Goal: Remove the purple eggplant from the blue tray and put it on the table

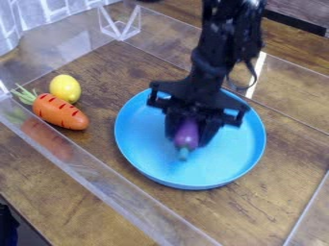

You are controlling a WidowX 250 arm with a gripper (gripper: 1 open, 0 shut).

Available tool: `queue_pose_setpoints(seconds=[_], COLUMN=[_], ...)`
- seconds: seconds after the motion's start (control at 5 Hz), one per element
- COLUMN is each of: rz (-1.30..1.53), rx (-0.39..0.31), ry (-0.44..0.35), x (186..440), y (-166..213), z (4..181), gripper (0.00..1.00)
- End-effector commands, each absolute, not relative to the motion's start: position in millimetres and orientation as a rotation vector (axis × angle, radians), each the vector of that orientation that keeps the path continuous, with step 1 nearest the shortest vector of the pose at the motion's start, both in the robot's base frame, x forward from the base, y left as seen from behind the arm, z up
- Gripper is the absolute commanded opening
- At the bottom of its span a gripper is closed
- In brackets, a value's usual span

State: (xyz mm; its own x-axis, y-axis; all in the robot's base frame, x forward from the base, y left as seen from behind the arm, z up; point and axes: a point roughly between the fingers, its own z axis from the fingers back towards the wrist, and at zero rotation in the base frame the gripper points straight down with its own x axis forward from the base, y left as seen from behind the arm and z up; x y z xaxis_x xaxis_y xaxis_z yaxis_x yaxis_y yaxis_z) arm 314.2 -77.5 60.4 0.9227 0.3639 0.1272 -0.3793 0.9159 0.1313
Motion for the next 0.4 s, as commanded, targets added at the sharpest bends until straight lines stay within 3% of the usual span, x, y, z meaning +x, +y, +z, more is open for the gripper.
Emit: queue_pose_setpoints(seconds=[0.0, 0.2], rz=[0.412, 0.427], rx=[0.109, 0.122], ry=[-0.223, -0.241], x=[342.0, 357.1], y=[-63.0, -44.6], z=[118.9, 141.6], gripper=[0.0, 0.0])
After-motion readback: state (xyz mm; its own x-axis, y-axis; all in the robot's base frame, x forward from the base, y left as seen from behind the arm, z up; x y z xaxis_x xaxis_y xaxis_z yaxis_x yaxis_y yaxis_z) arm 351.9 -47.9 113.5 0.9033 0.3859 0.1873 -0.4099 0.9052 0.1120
